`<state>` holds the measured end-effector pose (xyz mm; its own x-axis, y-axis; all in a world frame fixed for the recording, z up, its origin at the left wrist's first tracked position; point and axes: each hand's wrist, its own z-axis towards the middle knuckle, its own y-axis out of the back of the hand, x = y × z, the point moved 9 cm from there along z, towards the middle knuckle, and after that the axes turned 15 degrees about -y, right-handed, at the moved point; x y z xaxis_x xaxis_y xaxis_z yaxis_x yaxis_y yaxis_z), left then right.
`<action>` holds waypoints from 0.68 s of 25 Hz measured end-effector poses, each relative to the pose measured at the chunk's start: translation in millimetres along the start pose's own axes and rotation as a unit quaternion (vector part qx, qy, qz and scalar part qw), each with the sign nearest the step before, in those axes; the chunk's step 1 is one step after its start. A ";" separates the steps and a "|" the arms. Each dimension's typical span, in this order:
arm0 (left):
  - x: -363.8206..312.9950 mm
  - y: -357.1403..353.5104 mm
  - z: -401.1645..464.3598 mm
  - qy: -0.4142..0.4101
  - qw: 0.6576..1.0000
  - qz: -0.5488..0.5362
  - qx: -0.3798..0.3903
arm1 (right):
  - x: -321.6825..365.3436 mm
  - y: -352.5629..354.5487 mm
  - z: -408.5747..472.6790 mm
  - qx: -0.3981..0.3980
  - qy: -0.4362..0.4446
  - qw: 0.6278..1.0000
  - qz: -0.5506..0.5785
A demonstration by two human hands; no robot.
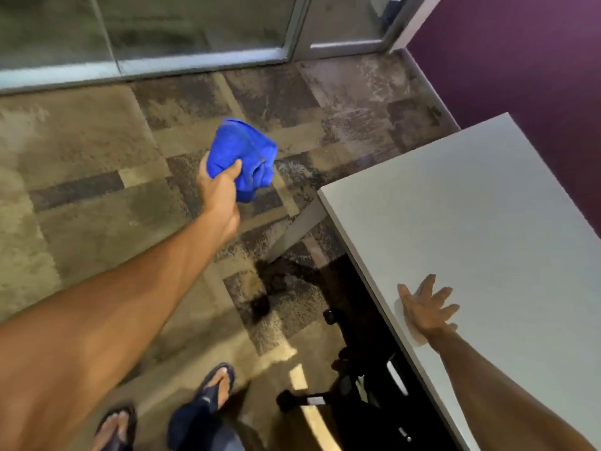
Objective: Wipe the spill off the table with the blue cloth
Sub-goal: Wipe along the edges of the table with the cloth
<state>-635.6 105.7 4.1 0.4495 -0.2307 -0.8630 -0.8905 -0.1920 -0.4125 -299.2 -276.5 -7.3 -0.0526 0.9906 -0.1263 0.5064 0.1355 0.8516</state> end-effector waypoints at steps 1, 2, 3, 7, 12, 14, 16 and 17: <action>-20.2 -1.1 3.3 -0.016 0.999 0.037 0.019 | 1.6 2.6 -2.1 -0.012 -0.004 1.000 0.005; -37.8 -3.5 5.9 -0.035 0.996 0.067 0.041 | 1.6 6.0 -5.9 -0.021 -0.013 1.000 0.017; -52.9 -5.5 7.5 -0.051 0.993 0.088 0.058 | 1.9 9.1 -9.0 -0.027 -0.016 0.999 0.024; -83.3 -23.1 -10.5 -0.017 0.983 0.094 0.154 | 4.4 12.6 -39.0 -0.017 0.050 0.996 0.075; -117.7 -37.5 -35.2 0.041 0.968 0.123 0.216 | -19.7 -7.0 -114.5 0.039 0.028 0.980 0.195; -132.0 -44.4 -39.6 0.069 0.956 0.137 0.251 | -22.7 -20.0 -146.5 0.066 0.015 0.977 0.200; -147.6 -47.3 -39.8 0.083 0.943 0.142 0.289 | -19.3 -29.5 -179.4 0.077 0.000 0.974 0.213; -156.3 -48.4 -38.8 0.086 0.937 0.141 0.307 | -14.1 -28.5 -195.1 0.071 -0.004 0.972 0.226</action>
<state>-660.0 114.0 170.3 0.1480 -0.3509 -0.9247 -0.8240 0.4732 -0.3115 -480.8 -290.6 69.5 0.2096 0.9481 0.2391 0.5899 -0.3177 0.7423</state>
